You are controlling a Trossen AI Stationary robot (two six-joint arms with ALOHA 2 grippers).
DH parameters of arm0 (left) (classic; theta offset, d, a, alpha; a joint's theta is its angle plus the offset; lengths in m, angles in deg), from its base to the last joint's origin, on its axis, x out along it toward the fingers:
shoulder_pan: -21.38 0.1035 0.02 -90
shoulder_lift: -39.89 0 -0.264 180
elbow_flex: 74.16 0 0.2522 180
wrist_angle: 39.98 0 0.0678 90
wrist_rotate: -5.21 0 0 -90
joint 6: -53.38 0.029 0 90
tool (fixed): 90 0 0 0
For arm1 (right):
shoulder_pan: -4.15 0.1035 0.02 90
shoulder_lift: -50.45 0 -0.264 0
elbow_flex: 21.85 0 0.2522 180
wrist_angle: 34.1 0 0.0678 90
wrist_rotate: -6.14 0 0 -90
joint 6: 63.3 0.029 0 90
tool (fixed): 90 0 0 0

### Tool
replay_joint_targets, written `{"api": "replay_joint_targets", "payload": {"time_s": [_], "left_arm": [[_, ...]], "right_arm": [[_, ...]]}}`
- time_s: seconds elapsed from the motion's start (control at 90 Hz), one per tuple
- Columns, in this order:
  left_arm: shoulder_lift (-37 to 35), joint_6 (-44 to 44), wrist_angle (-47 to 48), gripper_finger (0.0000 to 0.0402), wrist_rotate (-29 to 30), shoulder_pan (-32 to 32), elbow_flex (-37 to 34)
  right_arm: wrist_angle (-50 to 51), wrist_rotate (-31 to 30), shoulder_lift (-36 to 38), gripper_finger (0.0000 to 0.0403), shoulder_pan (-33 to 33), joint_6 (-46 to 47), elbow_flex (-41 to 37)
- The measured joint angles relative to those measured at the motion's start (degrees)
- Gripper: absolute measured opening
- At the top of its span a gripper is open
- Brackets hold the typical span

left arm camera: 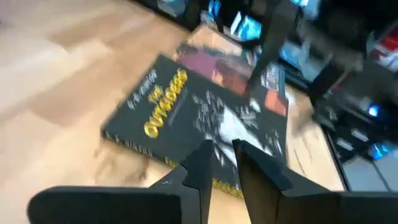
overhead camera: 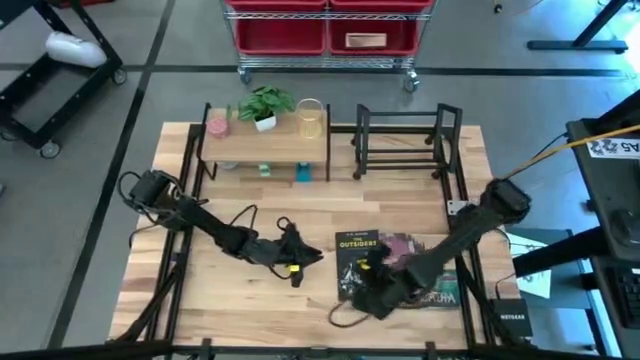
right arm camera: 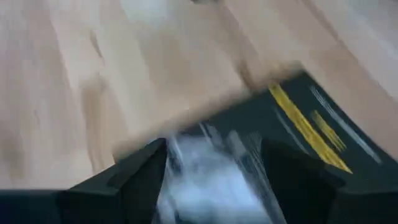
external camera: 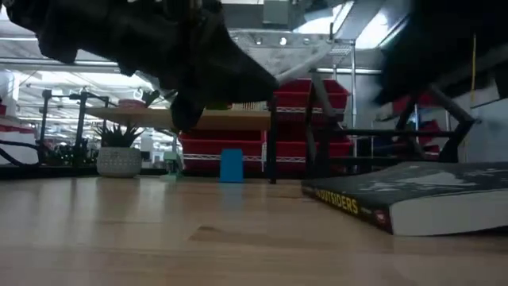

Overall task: Stock shelves
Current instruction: Put the black book on the bookshelf

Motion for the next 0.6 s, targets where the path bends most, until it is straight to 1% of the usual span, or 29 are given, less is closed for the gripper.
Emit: {"api": "replay_joint_targets", "payload": {"time_s": [0.089, 0.167, 0.211, 0.267, 0.344, 0.433, 0.511, 0.6], "left_arm": [[0.00, -1.63, 1.56, 0.0054, -1.96, 0.46, 0.00], [0.00, -1.81, 3.25, 0.0054, -3.46, 0.70, 0.02], [0.00, -1.92, 4.05, 0.0054, -4.36, 0.80, 0.02], [0.31, -2.45, 4.34, 0.0054, -5.57, 0.78, 0.05], [1.53, -2.65, 4.68, 0.0054, -5.82, 0.78, 0.09], [2.91, -1.81, 4.69, 0.0054, -5.03, 1.08, 0.07], [2.99, 1.04, 2.97, 0.0054, -4.15, 2.28, 0.07], [2.99, 6.23, -1.30, 0.0054, -2.92, 4.91, 0.89]], "right_arm": [[10.34, 4.95, 4.76, 0.0248, 2.47, 7.41, -0.12], [14.15, 7.97, 8.44, 0.0248, 3.65, 13.13, -2.02], [13.45, 9.18, 10.15, 0.0248, 3.84, 15.08, -4.09], [10.18, 10.52, 11.83, 0.0248, 3.73, 16.10, -6.93], [3.72, 9.99, 13.46, 0.0248, 3.68, 15.94, -11.24], [-3.02, 7.51, 13.42, 0.0248, 3.74, 10.91, -14.97], [-9.61, 6.05, 12.92, 0.0248, 4.91, 2.89, -15.59], [-17.41, 4.84, 11.16, 0.0248, 6.70, -8.77, -14.87]]}}
